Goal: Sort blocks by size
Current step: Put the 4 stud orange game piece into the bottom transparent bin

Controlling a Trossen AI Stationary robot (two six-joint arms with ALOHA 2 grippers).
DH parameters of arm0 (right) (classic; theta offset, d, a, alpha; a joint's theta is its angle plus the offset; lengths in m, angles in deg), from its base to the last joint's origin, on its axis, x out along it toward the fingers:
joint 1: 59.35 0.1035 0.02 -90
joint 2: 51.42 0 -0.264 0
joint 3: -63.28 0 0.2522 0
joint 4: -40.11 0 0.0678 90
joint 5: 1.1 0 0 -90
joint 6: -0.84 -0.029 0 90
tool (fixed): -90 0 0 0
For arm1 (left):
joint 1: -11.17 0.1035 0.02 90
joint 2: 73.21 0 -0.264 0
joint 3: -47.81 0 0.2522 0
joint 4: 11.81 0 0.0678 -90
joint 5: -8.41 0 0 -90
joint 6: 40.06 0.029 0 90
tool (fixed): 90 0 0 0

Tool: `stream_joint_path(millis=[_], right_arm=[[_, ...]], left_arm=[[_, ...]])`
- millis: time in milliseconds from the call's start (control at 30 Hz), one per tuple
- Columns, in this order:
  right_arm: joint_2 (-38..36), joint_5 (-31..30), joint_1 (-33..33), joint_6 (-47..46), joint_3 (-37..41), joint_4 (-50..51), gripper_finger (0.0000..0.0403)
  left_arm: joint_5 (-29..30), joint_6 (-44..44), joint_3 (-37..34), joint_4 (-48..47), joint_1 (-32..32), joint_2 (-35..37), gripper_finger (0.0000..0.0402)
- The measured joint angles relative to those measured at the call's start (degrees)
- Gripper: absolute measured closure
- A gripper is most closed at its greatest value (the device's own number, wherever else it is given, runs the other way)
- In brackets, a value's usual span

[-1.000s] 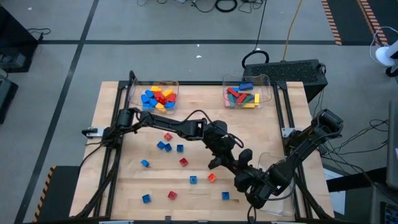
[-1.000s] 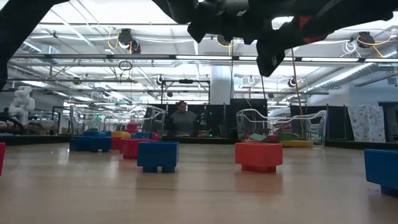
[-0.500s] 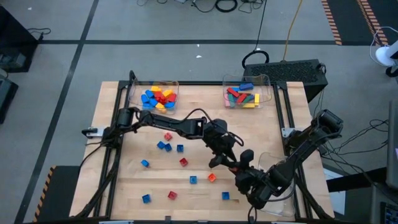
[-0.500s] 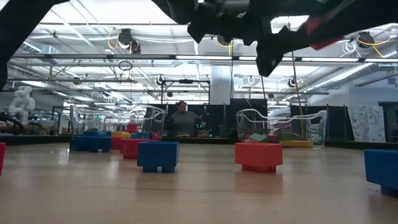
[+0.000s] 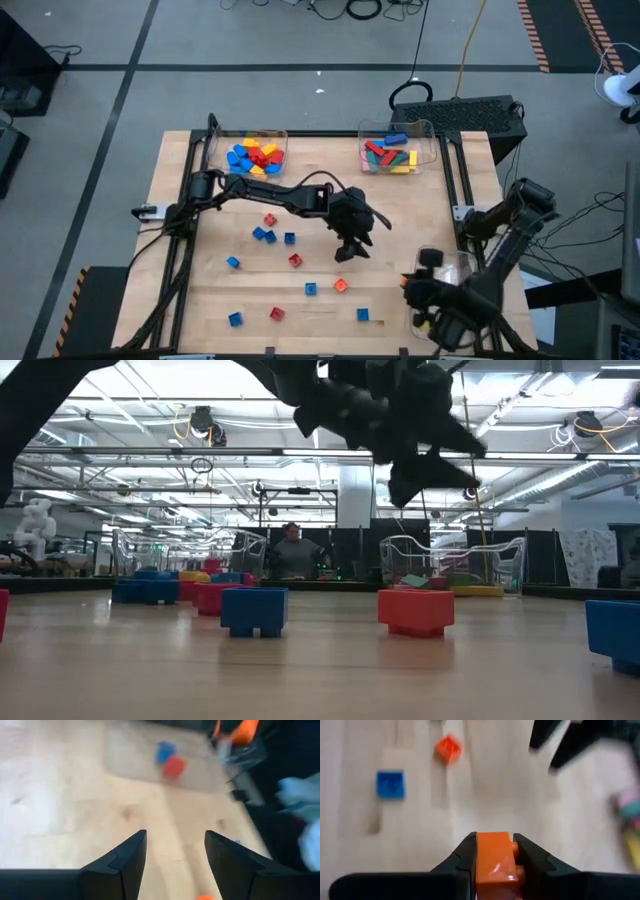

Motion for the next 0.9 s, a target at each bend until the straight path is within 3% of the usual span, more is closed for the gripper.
stream_joint_path(millis=[133,433,667,900], right_arm=[[-0.02,6.36,4.89,-14.19,0.84,4.32,0.0327],[-0.06,6.01,13.50,-38.89,6.22,3.07,0.0326],[0.14,7.44,14.28,-46.99,14.38,-3.98,0.0315],[0.13,7.88,14.04,-49.09,18.31,-8.19,0.0255]], left_arm=[[4.34,3.12,-0.36,-2.80,-1.84,0.51,0.0199],[13.59,4.87,-9.22,-1.15,-3.98,9.07,0.0199],[21.37,0.43,-25.68,7.34,-5.21,20.68,0.0199],[33.62,-4.47,-38.01,7.98,-7.76,30.31,0.0198]])
